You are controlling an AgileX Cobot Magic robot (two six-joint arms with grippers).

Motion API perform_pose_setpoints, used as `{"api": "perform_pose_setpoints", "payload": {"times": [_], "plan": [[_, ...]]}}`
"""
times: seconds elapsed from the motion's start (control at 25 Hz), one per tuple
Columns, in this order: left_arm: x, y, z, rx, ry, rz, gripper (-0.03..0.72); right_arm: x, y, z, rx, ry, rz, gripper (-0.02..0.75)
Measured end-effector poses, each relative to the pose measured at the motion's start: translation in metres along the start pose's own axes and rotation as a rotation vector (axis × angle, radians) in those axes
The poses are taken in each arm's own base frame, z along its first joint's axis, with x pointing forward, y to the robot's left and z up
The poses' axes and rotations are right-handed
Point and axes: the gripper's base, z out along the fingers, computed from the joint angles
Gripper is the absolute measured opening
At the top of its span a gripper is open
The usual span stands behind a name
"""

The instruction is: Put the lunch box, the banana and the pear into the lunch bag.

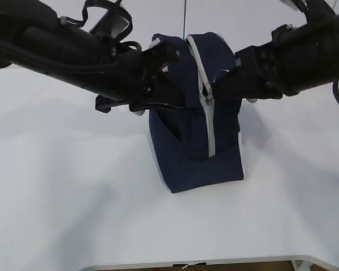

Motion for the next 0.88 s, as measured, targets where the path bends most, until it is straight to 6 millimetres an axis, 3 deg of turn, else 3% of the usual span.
{"api": "perform_pose_setpoints", "payload": {"times": [0.64, 0.88], "plan": [[0.000, 0.001, 0.000, -0.017, 0.001, 0.034, -0.004, -0.008, 0.001, -0.002, 0.003, -0.029, 0.220, 0.018], [-0.002, 0.001, 0.000, -0.017, -0.011, 0.036, -0.004, -0.022, 0.000, 0.000, 0.001, -0.054, 0.255, 0.018]]}}
